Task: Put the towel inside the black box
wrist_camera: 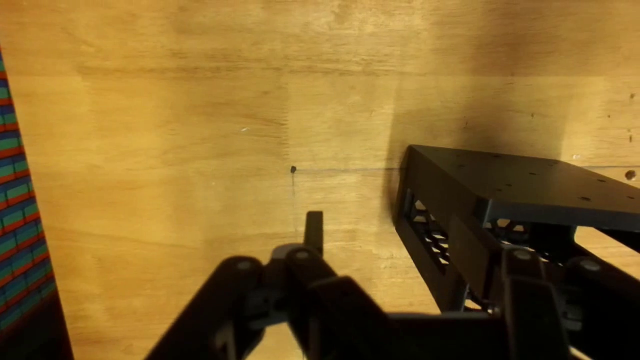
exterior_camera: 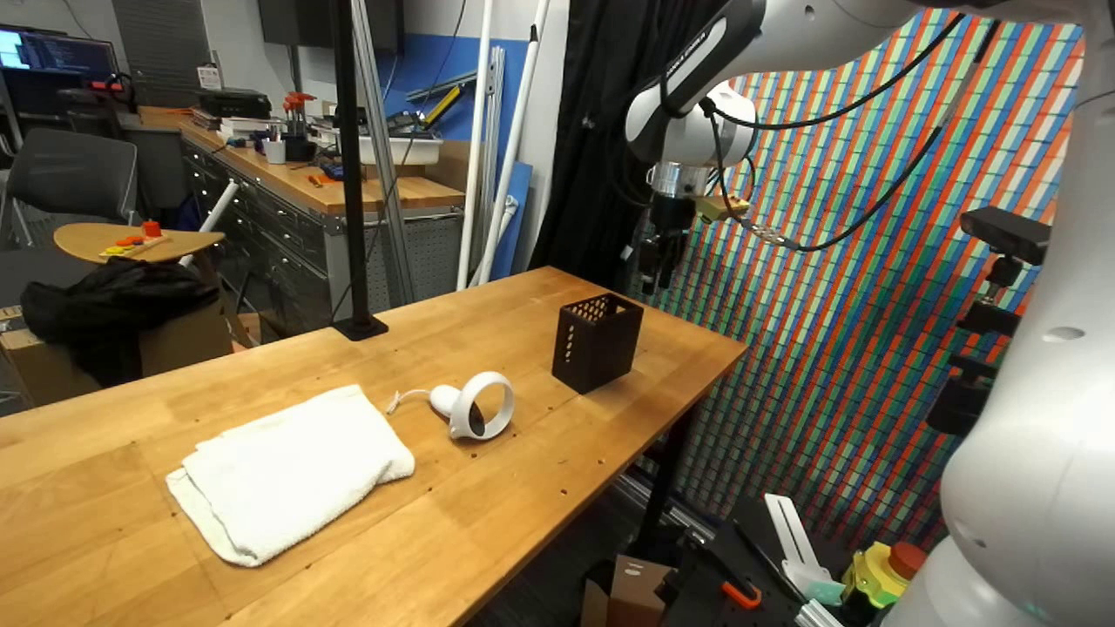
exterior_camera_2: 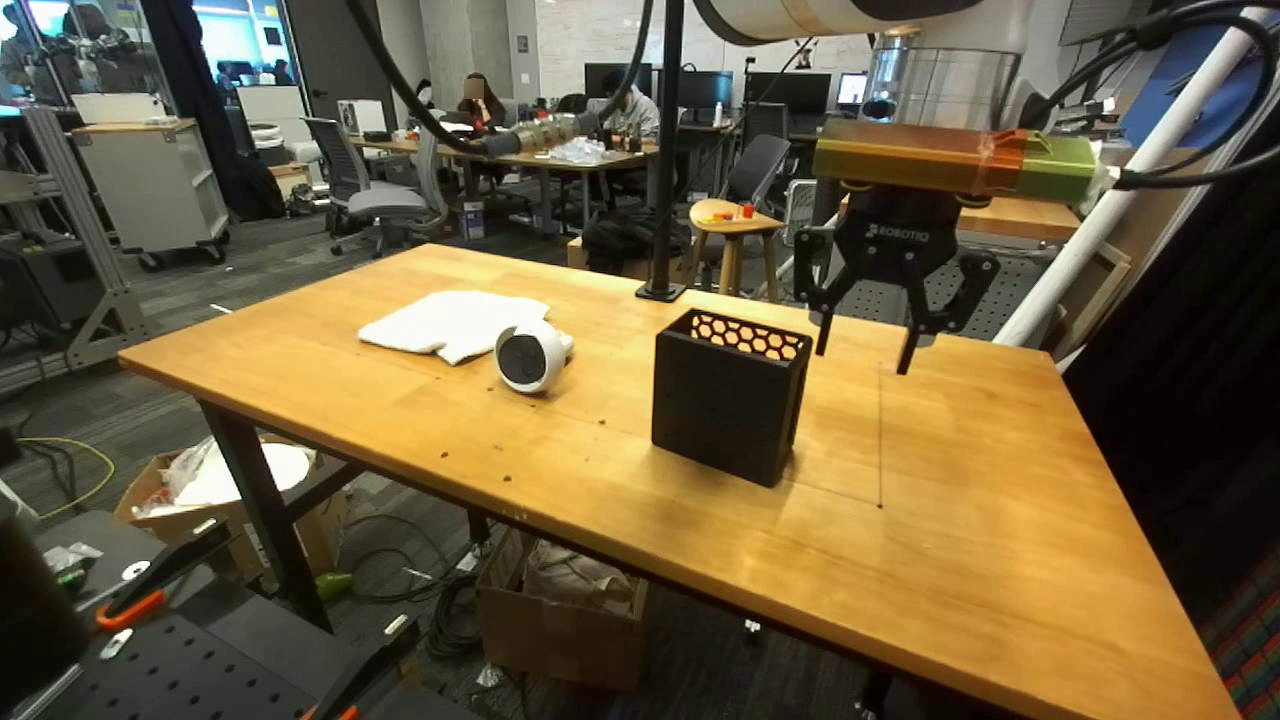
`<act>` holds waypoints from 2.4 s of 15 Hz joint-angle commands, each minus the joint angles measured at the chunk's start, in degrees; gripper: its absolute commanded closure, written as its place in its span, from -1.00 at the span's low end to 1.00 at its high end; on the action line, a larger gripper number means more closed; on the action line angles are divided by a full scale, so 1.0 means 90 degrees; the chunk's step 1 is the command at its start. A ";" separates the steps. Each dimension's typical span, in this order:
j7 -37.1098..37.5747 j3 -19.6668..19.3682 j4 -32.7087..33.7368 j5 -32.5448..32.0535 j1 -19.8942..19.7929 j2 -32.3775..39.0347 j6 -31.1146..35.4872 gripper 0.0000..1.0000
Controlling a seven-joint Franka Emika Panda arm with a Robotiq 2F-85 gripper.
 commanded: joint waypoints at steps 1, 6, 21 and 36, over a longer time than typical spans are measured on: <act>0.0253 -0.0003 -0.0254 -0.0114 0.0149 -0.0277 0.0044 -0.94; 0.0729 0.0116 -0.0425 -0.0471 0.0584 -0.0567 0.0085 -1.00; 0.2410 0.0919 -0.0513 -0.1251 0.2017 -0.0816 0.0061 -1.00; 0.4120 0.1680 -0.0678 -0.1193 0.3149 -0.0273 0.0133 -1.00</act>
